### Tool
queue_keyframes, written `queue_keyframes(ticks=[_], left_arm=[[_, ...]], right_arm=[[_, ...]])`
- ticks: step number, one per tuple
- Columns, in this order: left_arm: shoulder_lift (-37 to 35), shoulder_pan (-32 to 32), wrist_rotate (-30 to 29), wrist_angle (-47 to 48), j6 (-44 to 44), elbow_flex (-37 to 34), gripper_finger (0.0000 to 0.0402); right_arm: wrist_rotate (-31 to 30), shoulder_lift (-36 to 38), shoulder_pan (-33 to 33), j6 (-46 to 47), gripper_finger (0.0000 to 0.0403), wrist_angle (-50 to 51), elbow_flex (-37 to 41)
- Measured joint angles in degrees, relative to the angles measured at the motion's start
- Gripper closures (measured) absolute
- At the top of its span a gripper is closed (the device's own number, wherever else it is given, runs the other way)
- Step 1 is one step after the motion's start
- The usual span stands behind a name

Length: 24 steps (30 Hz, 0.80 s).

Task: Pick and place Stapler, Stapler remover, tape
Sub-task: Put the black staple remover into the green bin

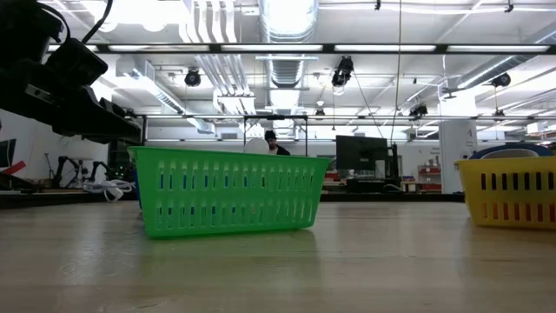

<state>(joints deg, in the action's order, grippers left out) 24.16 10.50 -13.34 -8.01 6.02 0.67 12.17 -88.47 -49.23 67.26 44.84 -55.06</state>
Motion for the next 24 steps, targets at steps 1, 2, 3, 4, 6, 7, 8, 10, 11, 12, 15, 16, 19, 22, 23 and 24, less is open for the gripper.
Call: queue_keyframes(ticks=[1, 2, 3, 4, 6, 7, 8, 10, 11, 12, 15, 16, 19, 22, 23, 24], left_arm=[[0.01, 0.00, 0.00, 0.00, 0.00, 0.00, 0.0367], [-0.02, 0.00, 0.00, 0.00, 0.00, 0.00, 0.0367], [-0.02, 0.00, 0.00, 0.02, 0.00, 0.00, 0.0367], [0.00, 0.00, 0.00, 0.02, 0.00, 0.00, 0.0367], [-0.01, -0.02, 0.00, 0.04, 0.00, 0.00, 0.0367], [-0.02, -0.01, 0.00, 0.04, 0.00, 0.00, 0.0367], [0.00, -0.02, 0.00, 0.05, 0.00, 0.00, 0.0367], [-0.01, 0.00, 0.00, 0.07, 0.00, 0.00, 0.0367], [-0.02, 0.00, 0.00, 0.07, 0.00, 0.00, 0.0367], [0.00, -0.02, 0.00, 0.07, 0.00, 0.00, 0.0367], [-0.02, -0.01, 0.00, 0.09, 0.00, 0.00, 0.0367], [-0.01, -0.01, 0.00, 0.09, 0.00, 0.00, 0.0367], [-0.01, -0.02, 0.00, 0.09, 0.00, 0.00, 0.0367], [-0.02, -0.02, -0.02, 0.11, 0.00, 0.00, 0.0367], [0.00, 0.00, 0.00, 0.11, 0.00, 0.00, 0.0367], [-0.01, 0.00, 0.00, 0.11, 0.00, 0.00, 0.0367]], right_arm=[[-0.16, 0.09, 0.08, 0.01, 0.0395, 0.32, -1.00], [-0.23, 0.21, 0.13, 0.00, 0.0395, 0.92, -2.05], [-0.51, 0.28, 0.20, 0.01, 0.0395, 1.82, -3.19], [-1.05, 0.33, 0.33, -0.06, 0.0395, 2.76, -4.35], [-2.51, 0.33, 0.83, -0.15, 0.0395, 4.82, -6.74], [-3.31, 0.33, 1.25, -0.21, 0.0395, 5.82, -7.87], [-3.93, 0.33, 1.83, -0.65, 0.0395, 6.36, -8.86], [-4.87, 0.33, 3.14, -1.47, 0.0395, 6.99, -10.71], [-5.09, 0.33, 3.89, -1.91, 0.0395, 7.34, -11.32], [-5.29, 0.34, 4.72, -2.41, 0.0395, 7.52, -11.84], [-6.24, 0.33, 7.14, -3.83, 0.0395, 7.73, -13.18], [-6.26, 0.33, 8.10, -4.50, 0.0395, 7.75, -13.63], [-6.63, 0.33, 10.93, -6.71, 0.0395, 7.71, -14.73], [-7.83, 0.33, 13.96, -9.08, 0.0395, 7.57, -15.99], [-7.84, 0.33, 15.15, -10.18, 0.0395, 7.58, -16.45], [-7.88, 0.33, 16.34, -11.34, 0.0395, 7.51, -16.94]])
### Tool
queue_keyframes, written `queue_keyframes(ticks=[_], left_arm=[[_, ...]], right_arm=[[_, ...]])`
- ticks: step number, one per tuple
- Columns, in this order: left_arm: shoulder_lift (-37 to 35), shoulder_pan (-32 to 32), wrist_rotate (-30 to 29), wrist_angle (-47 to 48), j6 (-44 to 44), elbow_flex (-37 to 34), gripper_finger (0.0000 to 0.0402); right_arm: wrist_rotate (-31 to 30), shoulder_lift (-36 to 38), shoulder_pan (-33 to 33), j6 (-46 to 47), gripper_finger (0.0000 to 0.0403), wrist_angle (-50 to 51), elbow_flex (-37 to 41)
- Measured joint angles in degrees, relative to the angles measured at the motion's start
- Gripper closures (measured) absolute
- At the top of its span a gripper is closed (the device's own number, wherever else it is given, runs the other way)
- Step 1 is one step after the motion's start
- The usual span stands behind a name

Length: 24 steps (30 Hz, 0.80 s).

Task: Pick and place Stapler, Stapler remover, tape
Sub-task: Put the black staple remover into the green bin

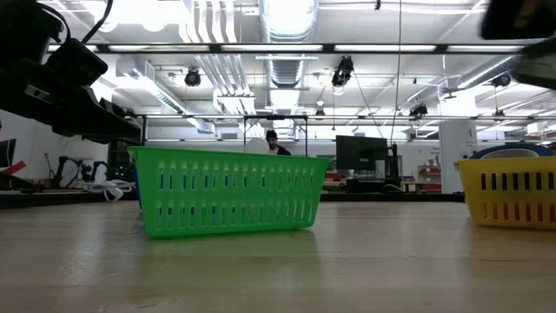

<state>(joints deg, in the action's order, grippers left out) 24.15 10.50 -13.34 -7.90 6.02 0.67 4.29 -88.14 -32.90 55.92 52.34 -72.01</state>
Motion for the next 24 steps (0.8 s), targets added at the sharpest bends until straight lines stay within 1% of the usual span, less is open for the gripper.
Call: queue_keyframes(ticks=[3, 7, 13, 15, 19, 24], left_arm=[[0.01, -0.02, 0.00, 0.00, 0.00, 0.00, 0.0367], [0.01, -0.02, 0.00, 0.02, 0.00, 0.00, 0.0367], [-0.01, -0.02, 0.00, 0.02, 0.00, 0.00, 0.0367], [0.00, -0.02, 0.00, 0.04, 0.00, 0.00, 0.0367], [0.01, 0.00, 0.00, 0.09, 0.00, 0.00, 0.0367], [0.00, -0.01, -0.02, 0.40, 0.00, 0.00, 0.0367]], right_arm=[[-0.40, 0.00, 4.02, -3.45, 0.0395, -0.67, -1.61], [-2.81, 0.00, 9.66, -9.42, 0.0395, -1.62, -3.65], [-3.18, 0.00, 17.40, -13.23, 0.0395, -11.08, -3.46], [-3.12, -0.73, 18.99, -13.85, 0.0395, -14.22, -3.48], [-2.99, -3.64, 20.64, -16.63, 0.0395, -17.23, -4.57], [-2.74, -9.49, 21.19, -20.92, 0.0395, -17.18, -7.83]])
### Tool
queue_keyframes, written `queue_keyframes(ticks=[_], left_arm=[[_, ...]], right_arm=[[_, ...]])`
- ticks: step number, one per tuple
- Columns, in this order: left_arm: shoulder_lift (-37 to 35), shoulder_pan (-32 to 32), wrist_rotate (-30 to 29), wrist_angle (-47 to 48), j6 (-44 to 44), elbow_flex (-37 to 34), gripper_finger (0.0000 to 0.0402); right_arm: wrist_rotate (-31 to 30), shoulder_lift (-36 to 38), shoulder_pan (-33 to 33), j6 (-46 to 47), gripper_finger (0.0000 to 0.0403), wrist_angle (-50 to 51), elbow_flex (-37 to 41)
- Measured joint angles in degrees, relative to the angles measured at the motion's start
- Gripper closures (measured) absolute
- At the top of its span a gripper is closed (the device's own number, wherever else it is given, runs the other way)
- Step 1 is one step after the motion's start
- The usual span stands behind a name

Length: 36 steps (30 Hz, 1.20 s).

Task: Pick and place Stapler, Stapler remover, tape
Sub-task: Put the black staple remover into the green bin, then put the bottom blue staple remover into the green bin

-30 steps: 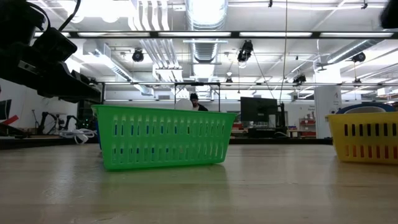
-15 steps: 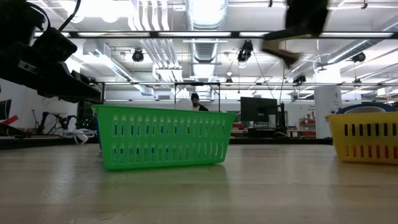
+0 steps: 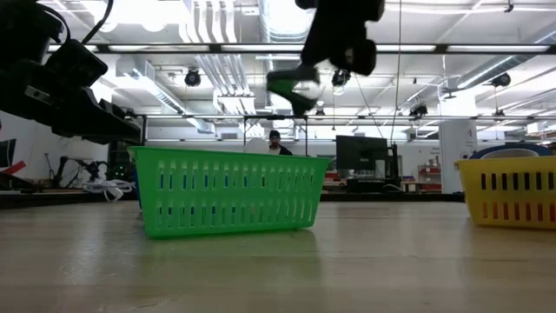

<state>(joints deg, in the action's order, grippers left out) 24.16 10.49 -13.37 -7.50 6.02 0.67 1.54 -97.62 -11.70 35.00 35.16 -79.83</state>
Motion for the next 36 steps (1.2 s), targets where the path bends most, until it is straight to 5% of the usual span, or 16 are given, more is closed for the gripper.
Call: queue_keyframes(ticks=[11, 23, 36], left_arm=[[-0.02, 0.00, 0.01, 0.38, 0.00, 0.00, 0.0367], [-0.02, -0.01, 0.02, 0.39, 0.00, 0.00, 0.0367], [-0.02, -0.01, 0.02, 0.30, 0.00, 0.00, 0.0367]], right_arm=[[4.47, -11.83, 1.79, -7.19, 0.0395, 0.01, -8.52], [5.07, -14.23, 1.95, -9.32, 0.0391, 1.07, -9.03], [4.91, -8.60, 1.51, -0.49, 0.0281, 8.80, -9.20]])
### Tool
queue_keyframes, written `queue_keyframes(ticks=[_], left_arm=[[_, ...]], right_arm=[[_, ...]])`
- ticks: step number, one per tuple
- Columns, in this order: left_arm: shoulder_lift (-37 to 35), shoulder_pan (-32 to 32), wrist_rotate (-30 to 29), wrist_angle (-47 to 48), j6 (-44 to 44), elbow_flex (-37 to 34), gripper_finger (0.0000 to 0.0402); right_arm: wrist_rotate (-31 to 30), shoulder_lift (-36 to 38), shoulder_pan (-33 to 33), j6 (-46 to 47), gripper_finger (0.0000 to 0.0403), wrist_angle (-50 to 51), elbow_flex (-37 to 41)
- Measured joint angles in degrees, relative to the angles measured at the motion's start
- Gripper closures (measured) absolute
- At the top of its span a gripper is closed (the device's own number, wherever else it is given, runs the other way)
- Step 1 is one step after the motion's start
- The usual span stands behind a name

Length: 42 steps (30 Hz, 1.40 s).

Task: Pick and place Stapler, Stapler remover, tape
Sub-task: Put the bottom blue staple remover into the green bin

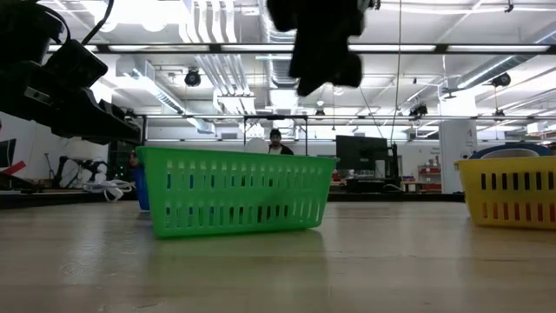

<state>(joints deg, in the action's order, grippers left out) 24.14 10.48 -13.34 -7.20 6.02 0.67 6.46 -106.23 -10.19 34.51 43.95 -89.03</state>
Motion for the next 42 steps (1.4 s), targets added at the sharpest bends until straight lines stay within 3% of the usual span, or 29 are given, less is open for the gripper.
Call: queue_keyframes(ticks=[11, 17, 27, 38, 42], left_arm=[[0.00, 0.01, -0.01, 0.15, 0.00, 0.00, 0.0367], [0.00, 0.01, 0.00, 0.15, 0.00, 0.00, 0.0367], [0.00, 0.02, 0.00, 0.17, 0.00, 0.00, 0.0367], [0.00, 0.01, 0.00, 0.23, 0.00, 0.00, 0.0367], [0.00, 0.02, 0.00, 0.37, 0.00, 0.00, 0.0367]], right_arm=[[-0.65, 8.20, -6.10, 13.79, 0.0263, 8.62, 0.85], [-0.17, 8.74, -10.96, 22.24, 0.0268, 13.97, 1.03], [1.21, 8.74, -19.51, 36.91, 0.0257, 14.28, 3.62], [1.86, 10.64, -25.87, 58.90, 0.0252, 13.37, 10.78], [6.77, 11.85, -26.59, 70.33, 0.0254, 12.77, 14.21]])
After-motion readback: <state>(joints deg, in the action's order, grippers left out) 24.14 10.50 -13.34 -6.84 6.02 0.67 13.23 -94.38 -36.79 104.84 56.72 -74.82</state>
